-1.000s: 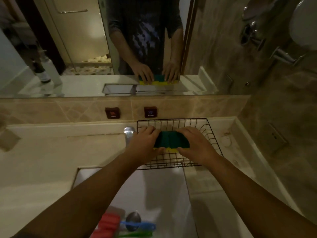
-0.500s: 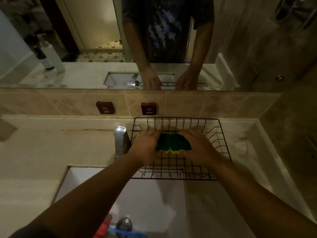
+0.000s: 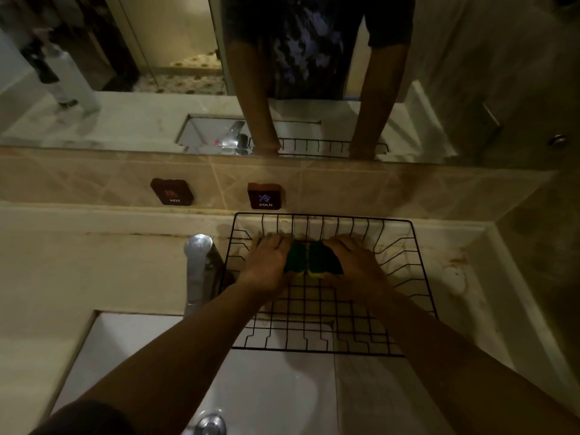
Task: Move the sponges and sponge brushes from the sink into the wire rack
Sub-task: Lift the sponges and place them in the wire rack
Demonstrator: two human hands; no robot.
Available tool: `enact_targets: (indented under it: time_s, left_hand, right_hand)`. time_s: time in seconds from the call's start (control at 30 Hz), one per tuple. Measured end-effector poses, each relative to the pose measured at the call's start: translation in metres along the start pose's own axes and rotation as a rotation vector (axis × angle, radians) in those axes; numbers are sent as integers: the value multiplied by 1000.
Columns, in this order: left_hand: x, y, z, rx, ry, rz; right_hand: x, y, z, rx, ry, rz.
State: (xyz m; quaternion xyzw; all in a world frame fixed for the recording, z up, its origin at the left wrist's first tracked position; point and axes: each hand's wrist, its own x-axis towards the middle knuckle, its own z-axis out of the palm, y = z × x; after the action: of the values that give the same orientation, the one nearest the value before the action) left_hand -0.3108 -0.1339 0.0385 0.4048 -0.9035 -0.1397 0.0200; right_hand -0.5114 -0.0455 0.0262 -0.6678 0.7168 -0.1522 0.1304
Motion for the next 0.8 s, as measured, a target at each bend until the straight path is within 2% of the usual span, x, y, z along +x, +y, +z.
enact_targets:
  time_s: [0.2,0.47,0.8]
  left_hand:
    - [10,-6,11,-39,29,20]
    - [17,-12,21,5,64,29]
    - [20,-15,28,-4,78,42]
  right_hand:
    - [10,-2,9,66,28,3]
    - [13,0,16,76,94,-90]
    - [17,4,18,35,75,-94]
